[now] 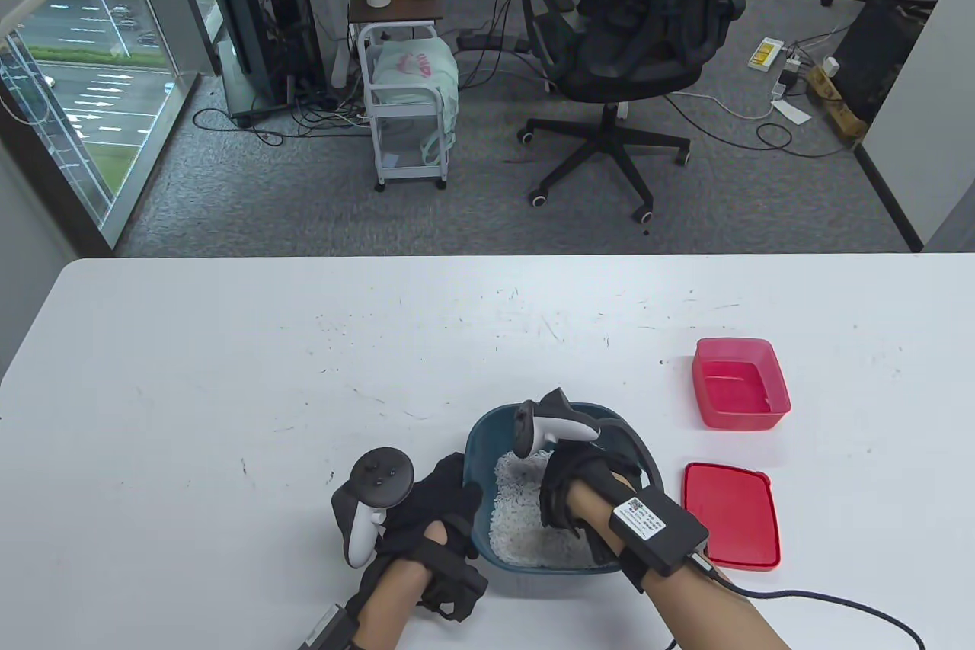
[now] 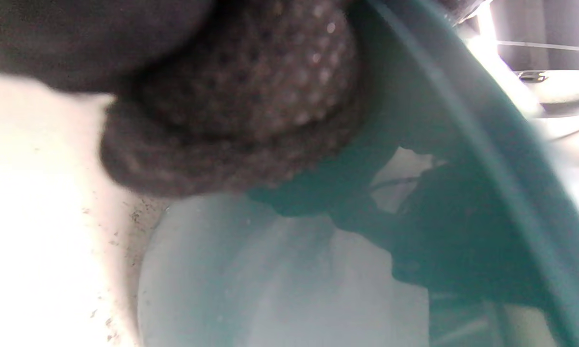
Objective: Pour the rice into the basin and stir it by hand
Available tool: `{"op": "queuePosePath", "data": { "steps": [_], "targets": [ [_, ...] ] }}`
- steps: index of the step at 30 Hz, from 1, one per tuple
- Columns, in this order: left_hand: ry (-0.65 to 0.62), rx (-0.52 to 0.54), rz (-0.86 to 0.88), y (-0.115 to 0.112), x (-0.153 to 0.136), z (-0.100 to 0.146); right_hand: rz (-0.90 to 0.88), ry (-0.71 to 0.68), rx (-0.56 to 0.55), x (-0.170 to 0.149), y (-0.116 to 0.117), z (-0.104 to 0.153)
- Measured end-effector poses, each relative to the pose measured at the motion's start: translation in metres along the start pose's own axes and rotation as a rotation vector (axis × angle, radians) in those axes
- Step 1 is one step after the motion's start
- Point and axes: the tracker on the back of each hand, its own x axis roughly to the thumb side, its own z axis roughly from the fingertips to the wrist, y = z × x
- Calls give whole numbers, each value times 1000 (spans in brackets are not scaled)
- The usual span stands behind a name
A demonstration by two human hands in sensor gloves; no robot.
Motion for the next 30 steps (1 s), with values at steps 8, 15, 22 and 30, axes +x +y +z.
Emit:
{"op": "queuePosePath", "data": {
  "steps": [8,15,22,30],
  "targets": [
    [-2,0,-2,0,0,0,-279,-527,122,13,2,0],
    [-31,-24,-19,0,1,-1,-507,-638,99,11,-16,-5],
    [-36,-18,-35,-1,2,-1,-479,-358,-226,-2,-37,-6],
    [-24,-3,-21,-2,1,0,-29,76,-245,-7,-26,-3]
  ]
}}
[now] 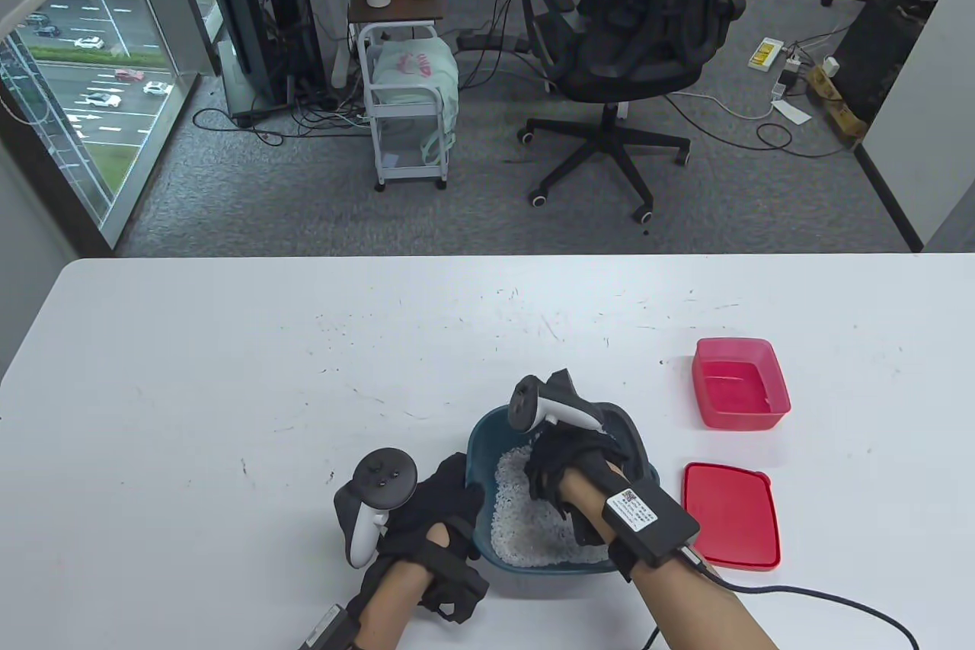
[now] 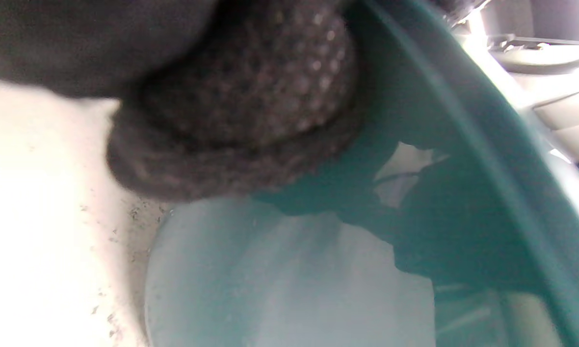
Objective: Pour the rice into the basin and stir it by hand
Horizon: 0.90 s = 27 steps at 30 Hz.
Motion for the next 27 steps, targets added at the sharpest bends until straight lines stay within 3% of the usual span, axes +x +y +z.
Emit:
{"op": "queuePosePath", "data": {
  "steps": [5,10,15,17,22,27],
  "targets": [
    [10,-8,11,-2,1,1,178,59,100,8,17,4],
    [15,1,12,-2,1,2,172,-25,241,17,32,7],
    [19,6,11,-3,1,2,-163,-430,335,18,32,19],
    [18,4,12,-3,1,2,-256,-532,344,18,31,18],
    [0,-11,6,-3,1,2,-467,-638,400,17,26,8],
    [-2,-16,6,-3,1,1,-562,-586,268,14,6,-1]
  ]
}}
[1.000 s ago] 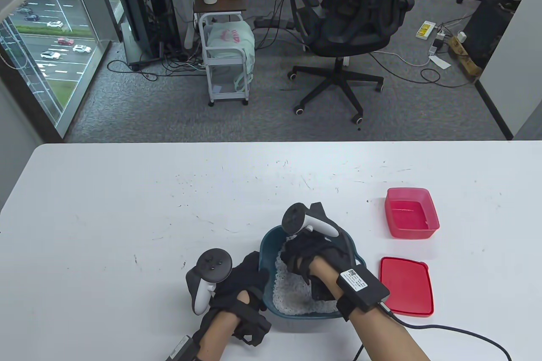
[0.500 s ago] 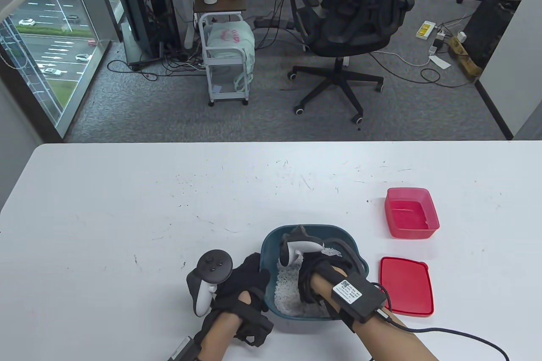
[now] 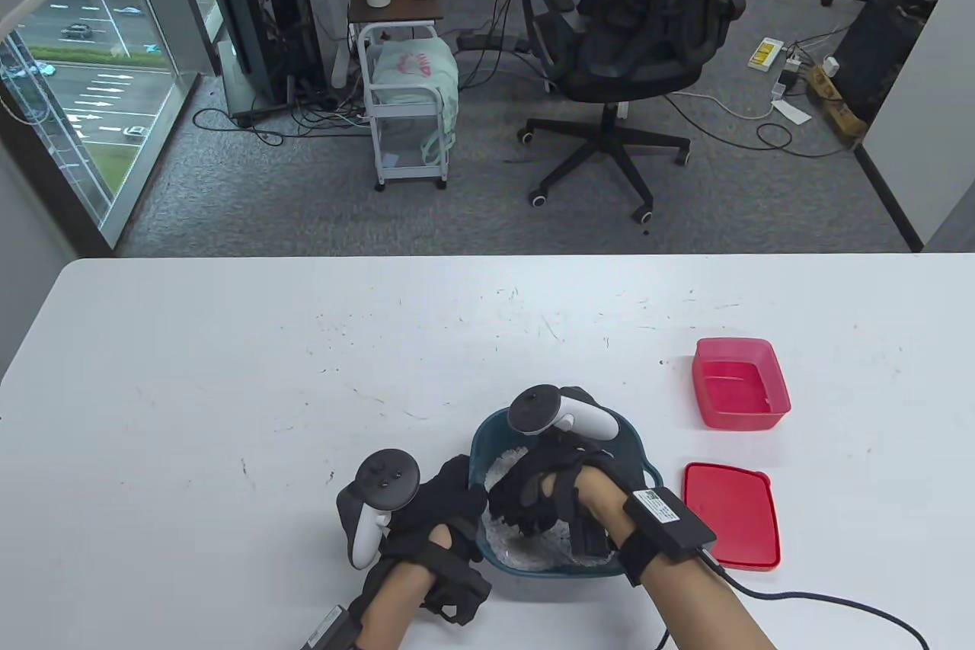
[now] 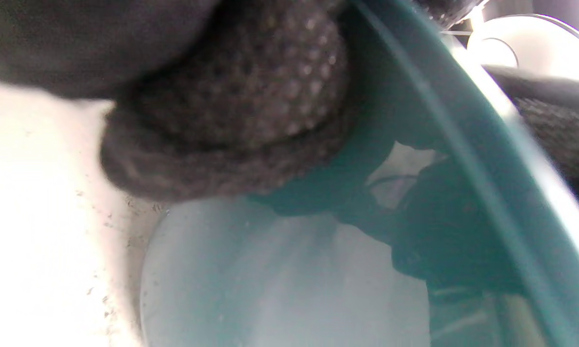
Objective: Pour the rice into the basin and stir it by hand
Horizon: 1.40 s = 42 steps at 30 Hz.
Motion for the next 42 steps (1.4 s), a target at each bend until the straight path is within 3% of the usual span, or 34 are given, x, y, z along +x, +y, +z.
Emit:
{"op": "queuePosePath", "data": {
  "steps": [4,8,10,14,18,20,22,28,32,37,42],
  "targets": [
    [-5,3,-9,0,1,0,20,60,-179,0,-16,3],
    [0,5,1,-1,0,1,230,263,-312,-2,-24,10],
    [4,11,1,-1,1,1,370,421,-306,-6,-23,12],
    [13,20,4,-1,0,1,511,580,-248,-12,-13,15],
    [17,25,7,-1,0,2,612,614,-119,-13,9,14],
    [21,28,9,-1,0,2,604,598,-38,-14,18,14],
    [24,32,10,-1,0,2,516,492,53,-13,27,14],
    [26,33,10,-1,0,3,311,76,95,-2,34,24],
    [19,29,4,-2,1,3,144,-55,148,-3,35,22],
    [11,20,4,-2,1,3,56,-70,104,-2,24,12],
    [2,16,-6,-2,1,3,65,12,-79,0,1,5]
  ]
}}
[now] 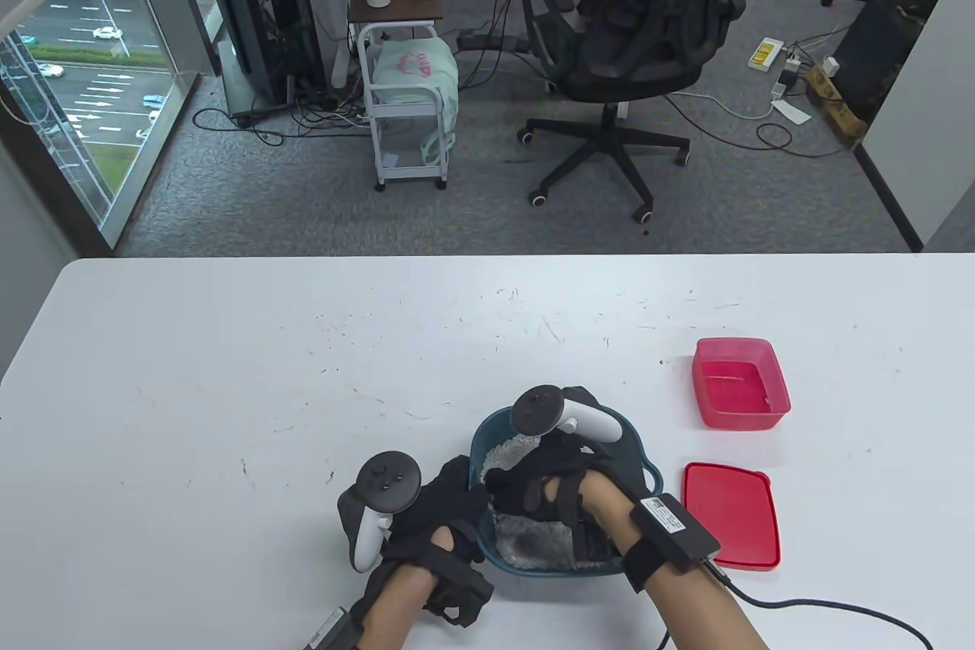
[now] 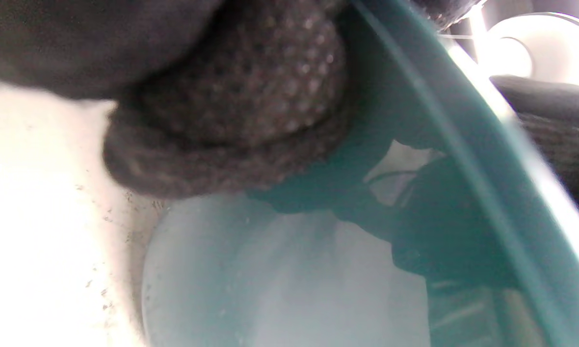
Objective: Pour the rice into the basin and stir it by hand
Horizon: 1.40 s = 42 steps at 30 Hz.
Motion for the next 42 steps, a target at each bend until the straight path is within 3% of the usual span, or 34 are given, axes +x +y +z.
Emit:
{"op": "queuePosePath", "data": {
  "steps": [5,9,14,20,24,31,34,42],
  "targets": [
    [-1,2,-1,-1,-1,0,150,146,-189,1,-11,3],
    [4,4,13,-1,-1,1,404,340,-292,-1,-14,9],
    [15,6,30,-1,-1,1,578,526,-222,-9,-6,12],
    [22,10,37,0,-1,1,592,592,-56,-12,14,11],
    [24,14,35,0,-2,1,524,516,34,-13,23,10],
    [26,13,36,0,-2,1,213,112,160,-4,24,9],
    [24,11,36,0,-1,1,50,0,208,-4,22,5],
    [4,4,20,-1,-1,0,-79,-45,111,0,4,-2]
  ]
}}
